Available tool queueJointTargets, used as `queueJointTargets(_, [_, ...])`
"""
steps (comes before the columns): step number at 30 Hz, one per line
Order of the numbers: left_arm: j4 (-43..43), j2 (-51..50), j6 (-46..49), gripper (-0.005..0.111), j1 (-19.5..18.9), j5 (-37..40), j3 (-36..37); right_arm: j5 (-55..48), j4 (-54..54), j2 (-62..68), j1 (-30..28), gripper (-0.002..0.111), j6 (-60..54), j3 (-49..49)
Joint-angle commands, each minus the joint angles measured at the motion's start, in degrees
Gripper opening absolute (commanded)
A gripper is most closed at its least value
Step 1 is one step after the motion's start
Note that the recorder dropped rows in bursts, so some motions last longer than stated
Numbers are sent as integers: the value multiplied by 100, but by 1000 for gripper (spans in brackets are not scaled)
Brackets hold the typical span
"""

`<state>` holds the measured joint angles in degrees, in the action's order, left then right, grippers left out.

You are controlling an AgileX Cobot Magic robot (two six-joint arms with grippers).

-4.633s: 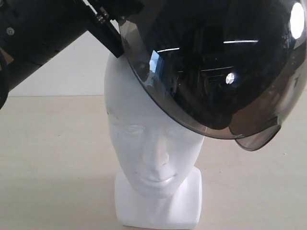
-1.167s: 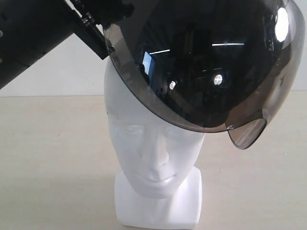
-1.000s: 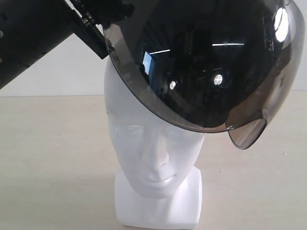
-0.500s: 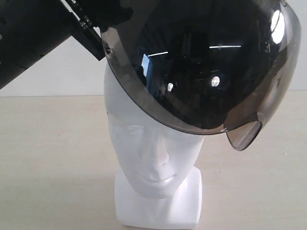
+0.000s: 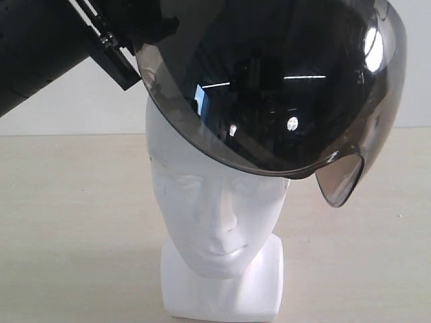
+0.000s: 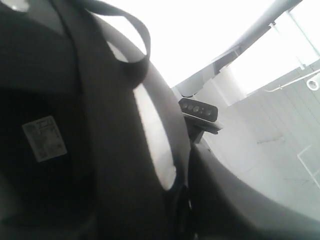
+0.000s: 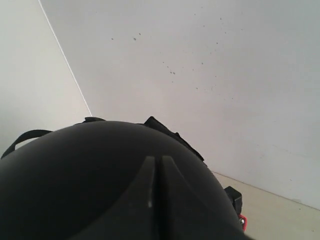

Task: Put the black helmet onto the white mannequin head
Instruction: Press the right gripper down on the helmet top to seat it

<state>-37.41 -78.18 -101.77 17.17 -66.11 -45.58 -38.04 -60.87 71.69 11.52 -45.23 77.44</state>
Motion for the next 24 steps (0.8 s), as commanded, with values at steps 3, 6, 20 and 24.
queueJointTargets(3, [402, 186, 312, 4, -126, -385, -91, -617, 196, 165, 50, 0, -36, -77])
queueJointTargets(6, [216, 186, 214, 4, -126, -385, -91, -668, 196, 165, 50, 0, -36, -77])
queueJointTargets(20, [-324, 186, -106, 4, -126, -385, -79, -701, 420, 165, 384, 0, -24, -77])
queueJointTargets(24, [-211, 342, -92, 4, -208, -385, 98, -449, 635, 165, 571, 0, 127, -77])
